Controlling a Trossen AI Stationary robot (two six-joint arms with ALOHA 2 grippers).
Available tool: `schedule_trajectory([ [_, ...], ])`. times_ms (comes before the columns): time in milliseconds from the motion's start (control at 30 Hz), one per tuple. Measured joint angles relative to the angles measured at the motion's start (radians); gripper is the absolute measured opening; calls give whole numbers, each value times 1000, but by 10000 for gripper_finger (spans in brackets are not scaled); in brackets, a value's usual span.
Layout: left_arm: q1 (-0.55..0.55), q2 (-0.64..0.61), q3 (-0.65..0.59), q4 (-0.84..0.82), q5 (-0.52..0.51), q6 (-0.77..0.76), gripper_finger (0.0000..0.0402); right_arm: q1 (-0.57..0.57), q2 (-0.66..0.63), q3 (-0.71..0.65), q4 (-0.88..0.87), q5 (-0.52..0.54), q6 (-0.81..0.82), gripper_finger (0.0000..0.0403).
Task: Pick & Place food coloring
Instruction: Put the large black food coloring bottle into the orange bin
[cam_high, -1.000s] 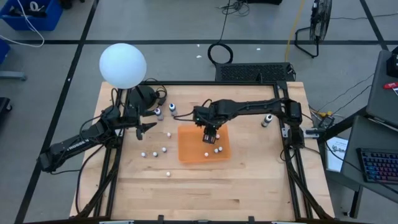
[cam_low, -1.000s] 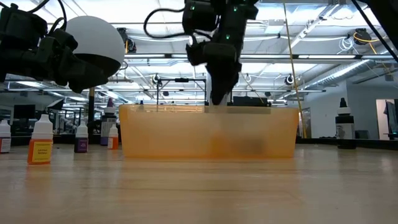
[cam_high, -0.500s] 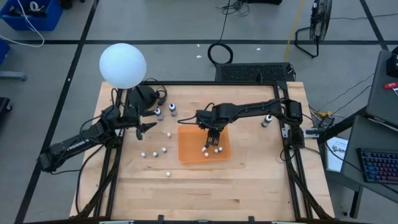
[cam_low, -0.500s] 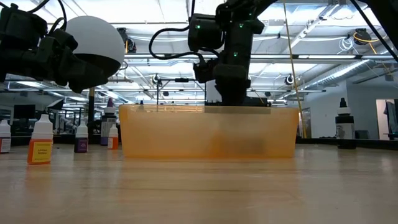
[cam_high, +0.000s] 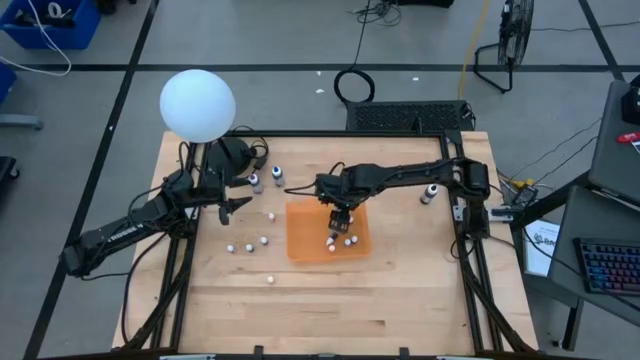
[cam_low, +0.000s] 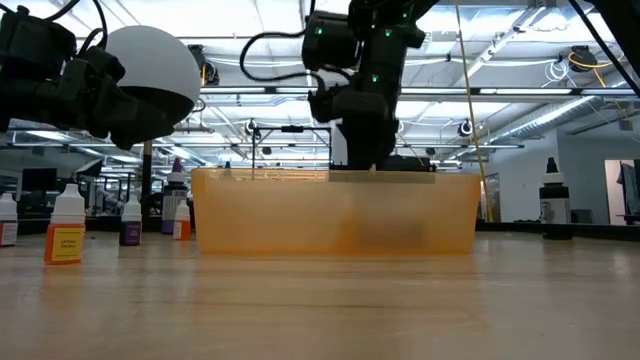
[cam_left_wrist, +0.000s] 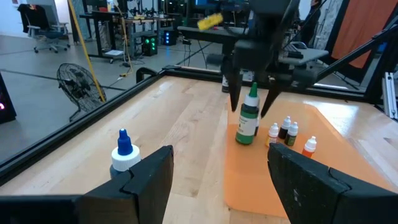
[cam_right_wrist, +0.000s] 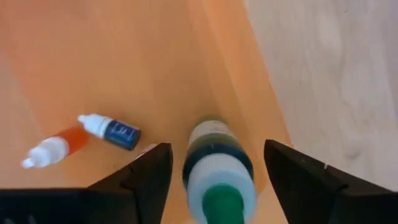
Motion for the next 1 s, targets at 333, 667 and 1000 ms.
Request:
schedule_trajectory([
  [333,0,0,0,0,0,0,257,-1,-215,34,-342,67,154,225],
  [667,0,0,0,0,0,0,257,-120,-475,7,-680,186,440,216],
  [1000,0,0,0,0,0,0,257,-313,-667,-304,-683,153,451,216],
])
